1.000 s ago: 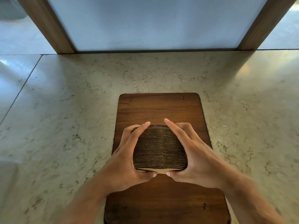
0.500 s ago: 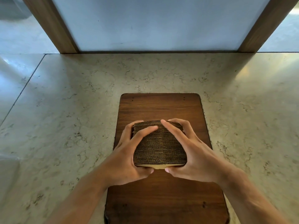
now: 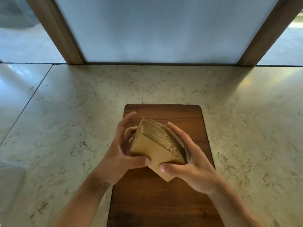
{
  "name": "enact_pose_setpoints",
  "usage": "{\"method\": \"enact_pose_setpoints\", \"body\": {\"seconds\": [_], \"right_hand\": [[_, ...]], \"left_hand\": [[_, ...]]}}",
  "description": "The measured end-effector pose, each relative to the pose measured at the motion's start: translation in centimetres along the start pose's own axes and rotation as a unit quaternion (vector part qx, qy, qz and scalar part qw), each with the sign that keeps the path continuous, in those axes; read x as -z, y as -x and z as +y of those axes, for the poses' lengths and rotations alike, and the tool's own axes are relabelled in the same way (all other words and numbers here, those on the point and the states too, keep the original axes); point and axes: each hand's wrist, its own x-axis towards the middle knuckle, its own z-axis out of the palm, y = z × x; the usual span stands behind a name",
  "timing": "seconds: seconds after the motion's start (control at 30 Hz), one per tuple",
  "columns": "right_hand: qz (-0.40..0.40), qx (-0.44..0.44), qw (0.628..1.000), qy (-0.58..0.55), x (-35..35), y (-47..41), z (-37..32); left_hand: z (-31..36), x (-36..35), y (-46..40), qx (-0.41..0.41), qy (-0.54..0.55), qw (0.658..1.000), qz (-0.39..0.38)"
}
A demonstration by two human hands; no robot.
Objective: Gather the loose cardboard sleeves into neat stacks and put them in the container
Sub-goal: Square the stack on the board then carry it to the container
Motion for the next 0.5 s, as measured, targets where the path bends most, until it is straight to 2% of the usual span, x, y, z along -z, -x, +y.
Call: {"method": "enact_pose_setpoints", "body": {"seconds": [0.1, 0.2, 0.33, 0.5], "right_hand": [[0.042, -0.044, 0.990, -0.128, -2.0, 0.0, -0.6], [0.095, -0.090, 0.975, -0.182, -4.1, 0.0, -1.1], [0.149, -0.125, 0.978, -0.078, -6.3, 0.4, -1.8], [0.147, -0.157, 0.976, 0.035, -7.0, 0.4, -2.8]], "left_hand": [[-0.2, -1.6, -0.3, 0.002, 0.170, 0.984, 0.052], [-0.9, -3.4, -0.4, 0.013, 0.225, 0.965, 0.131], [-1.8, -4.8, 0.0, 0.084, 0.314, 0.930, 0.173], [-2.5, -4.4, 0.1, 0.057, 0.376, 0.903, 0.198]]}}
